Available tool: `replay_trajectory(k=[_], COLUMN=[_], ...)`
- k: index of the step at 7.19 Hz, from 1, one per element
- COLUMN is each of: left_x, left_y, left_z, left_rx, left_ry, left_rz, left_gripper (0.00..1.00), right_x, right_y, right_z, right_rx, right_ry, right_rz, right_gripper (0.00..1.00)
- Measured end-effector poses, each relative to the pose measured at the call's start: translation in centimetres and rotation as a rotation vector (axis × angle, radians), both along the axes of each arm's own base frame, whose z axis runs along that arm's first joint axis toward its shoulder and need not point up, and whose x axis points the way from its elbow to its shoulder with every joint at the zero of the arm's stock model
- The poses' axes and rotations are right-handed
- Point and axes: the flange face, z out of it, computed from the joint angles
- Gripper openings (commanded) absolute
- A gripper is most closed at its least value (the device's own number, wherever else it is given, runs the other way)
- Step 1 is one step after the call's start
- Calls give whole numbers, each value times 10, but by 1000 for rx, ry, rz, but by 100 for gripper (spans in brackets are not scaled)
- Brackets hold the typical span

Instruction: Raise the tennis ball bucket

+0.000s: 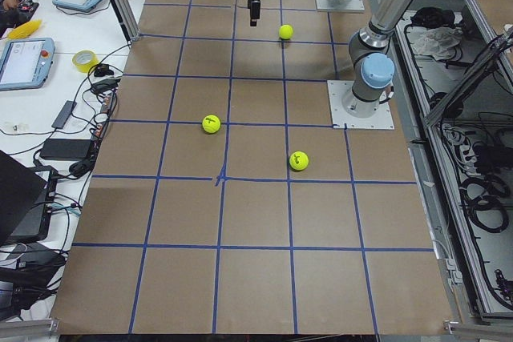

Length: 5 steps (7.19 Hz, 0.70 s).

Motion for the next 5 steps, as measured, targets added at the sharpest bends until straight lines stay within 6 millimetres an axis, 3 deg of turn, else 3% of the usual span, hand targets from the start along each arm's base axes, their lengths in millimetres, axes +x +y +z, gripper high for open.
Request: replay_trajectory(k=[1,3,4,5], left_x=[0,6,14,21], left_y=[-2,-8,-12,-15], left_z=[-1,-5,-9,-12], left_rx=[-5,-12,-7,-2], left_ry=[1,1,4,7], left_rz=[0,10,28,43], left_gripper=[100,100,100,100], right_x=[-32,-99,-124,-136], right_y=[-41,-103,-121,-132], right_z=[-35,-109,-143,-172], right_rx=[6,-24,-47,-52], right_ry=[5,20,30,34], right_rz=[-5,-16,3,22], right_gripper=[99,100,100,100])
